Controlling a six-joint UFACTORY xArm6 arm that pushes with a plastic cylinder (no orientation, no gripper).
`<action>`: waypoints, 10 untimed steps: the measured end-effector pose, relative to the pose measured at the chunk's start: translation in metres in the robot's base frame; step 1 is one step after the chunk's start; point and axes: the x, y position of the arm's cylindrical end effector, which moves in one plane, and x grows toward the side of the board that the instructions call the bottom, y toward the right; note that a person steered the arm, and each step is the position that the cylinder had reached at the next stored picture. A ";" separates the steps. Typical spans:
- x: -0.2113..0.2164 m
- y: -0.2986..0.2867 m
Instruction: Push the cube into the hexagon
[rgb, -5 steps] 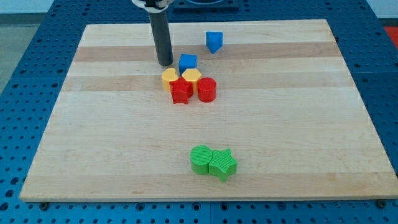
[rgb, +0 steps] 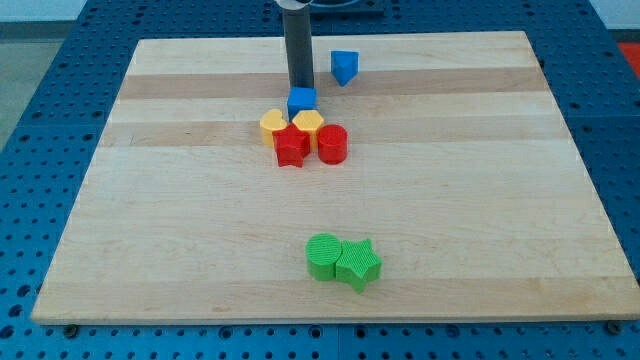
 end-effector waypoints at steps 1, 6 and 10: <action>0.012 0.000; 0.020 0.001; -0.015 0.083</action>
